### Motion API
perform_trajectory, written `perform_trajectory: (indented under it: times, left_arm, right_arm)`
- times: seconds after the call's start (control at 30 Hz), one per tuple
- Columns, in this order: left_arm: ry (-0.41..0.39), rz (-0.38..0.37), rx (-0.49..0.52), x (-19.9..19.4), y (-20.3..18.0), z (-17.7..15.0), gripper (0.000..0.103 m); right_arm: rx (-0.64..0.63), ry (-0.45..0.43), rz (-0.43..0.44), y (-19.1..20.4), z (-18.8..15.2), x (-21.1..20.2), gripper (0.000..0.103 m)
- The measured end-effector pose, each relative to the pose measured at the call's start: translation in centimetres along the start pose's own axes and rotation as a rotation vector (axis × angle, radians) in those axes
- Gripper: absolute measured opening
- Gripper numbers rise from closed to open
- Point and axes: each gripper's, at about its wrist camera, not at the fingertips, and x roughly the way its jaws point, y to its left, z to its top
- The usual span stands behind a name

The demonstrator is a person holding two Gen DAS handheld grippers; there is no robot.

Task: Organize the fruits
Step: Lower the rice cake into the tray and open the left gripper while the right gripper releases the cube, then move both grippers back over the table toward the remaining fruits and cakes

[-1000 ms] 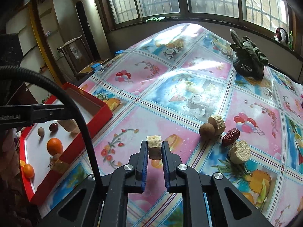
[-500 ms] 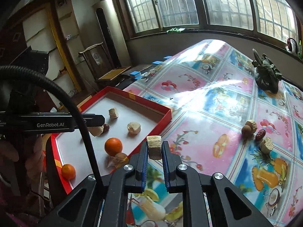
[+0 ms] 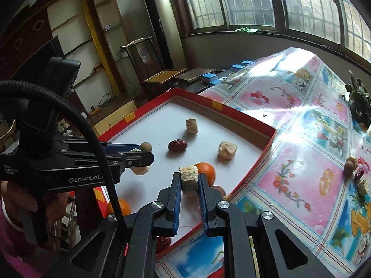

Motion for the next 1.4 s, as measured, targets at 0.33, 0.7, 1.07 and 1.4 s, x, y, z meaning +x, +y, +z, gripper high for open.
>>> perform_trajectory:
  times: [0.33,0.7,1.07,1.4]
  left_arm:
    - [-0.018,0.053,0.011,0.8,-0.1,-0.4,0.026]
    - [-0.030,0.106,-0.012,1.2,0.2,-0.4,0.038]
    - [-0.089,0.088,-0.001,-0.1,-2.3,0.6,0.058]
    - [-0.086,-0.007,0.087,0.8,-9.8,1.7,0.058]
  right_arm:
    - [-0.032,0.065,0.012,1.4,-0.8,3.2,0.014]
    - [-0.027,0.080,0.006,1.2,-1.3,4.9,0.024]
    - [0.033,-0.011,-0.029,-0.6,-1.3,0.0,0.024]
    - [0.162,-0.056,-0.176,-6.2,-3.4,-4.8,0.028]
